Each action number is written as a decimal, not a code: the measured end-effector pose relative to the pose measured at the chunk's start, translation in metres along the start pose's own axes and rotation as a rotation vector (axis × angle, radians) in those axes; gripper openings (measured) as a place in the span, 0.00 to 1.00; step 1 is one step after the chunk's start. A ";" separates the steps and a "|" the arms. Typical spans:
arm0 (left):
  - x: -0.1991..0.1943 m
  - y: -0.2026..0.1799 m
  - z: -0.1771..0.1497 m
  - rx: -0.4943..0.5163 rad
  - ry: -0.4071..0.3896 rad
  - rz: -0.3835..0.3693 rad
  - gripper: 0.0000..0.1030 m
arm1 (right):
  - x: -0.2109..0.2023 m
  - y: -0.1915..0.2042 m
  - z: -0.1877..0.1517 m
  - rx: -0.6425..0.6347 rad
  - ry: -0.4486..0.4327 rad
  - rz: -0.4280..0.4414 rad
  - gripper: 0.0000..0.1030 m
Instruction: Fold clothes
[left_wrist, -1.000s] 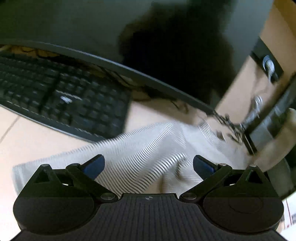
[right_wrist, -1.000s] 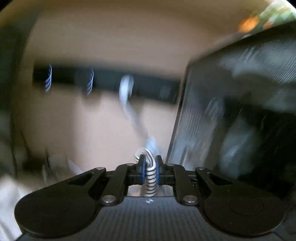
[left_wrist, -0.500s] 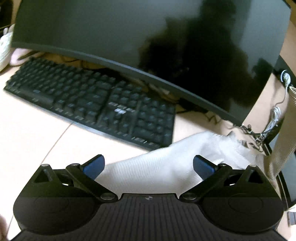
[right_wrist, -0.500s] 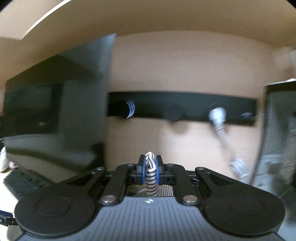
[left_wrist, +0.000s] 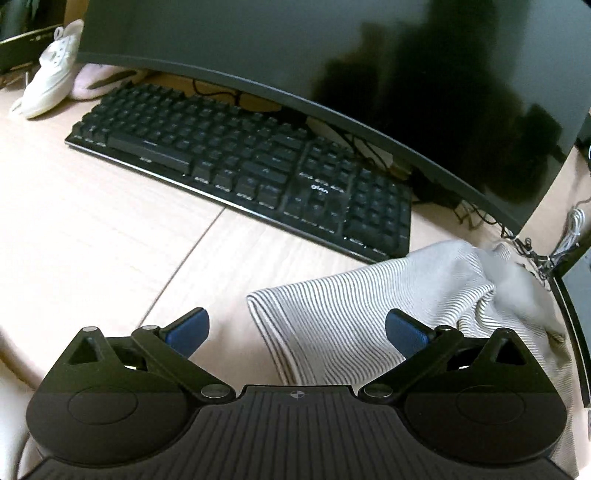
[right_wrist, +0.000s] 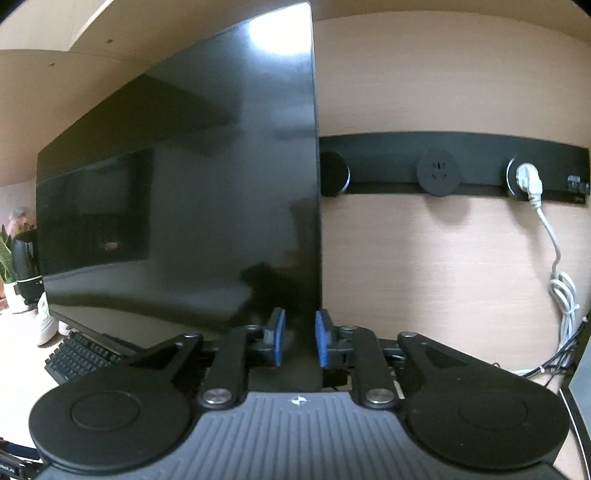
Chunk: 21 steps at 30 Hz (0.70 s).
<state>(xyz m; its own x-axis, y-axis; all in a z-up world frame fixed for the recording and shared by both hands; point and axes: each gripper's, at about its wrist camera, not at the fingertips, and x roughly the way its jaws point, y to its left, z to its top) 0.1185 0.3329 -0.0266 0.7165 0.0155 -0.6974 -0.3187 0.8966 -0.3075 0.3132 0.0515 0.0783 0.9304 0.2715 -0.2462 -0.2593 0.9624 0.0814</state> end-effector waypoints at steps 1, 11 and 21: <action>0.000 0.001 0.000 0.002 0.002 -0.001 1.00 | -0.003 0.000 0.001 0.002 -0.003 -0.003 0.25; 0.011 0.003 -0.002 0.016 0.009 -0.001 1.00 | -0.053 -0.030 -0.069 0.004 0.126 -0.220 0.49; 0.001 0.011 -0.012 -0.046 -0.003 0.109 1.00 | -0.091 -0.055 -0.193 0.043 0.242 -0.254 0.52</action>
<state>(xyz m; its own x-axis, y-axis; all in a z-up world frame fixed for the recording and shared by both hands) 0.1081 0.3372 -0.0385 0.6778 0.1137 -0.7264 -0.4233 0.8681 -0.2591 0.1922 -0.0240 -0.0905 0.8743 0.0235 -0.4849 -0.0117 0.9996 0.0273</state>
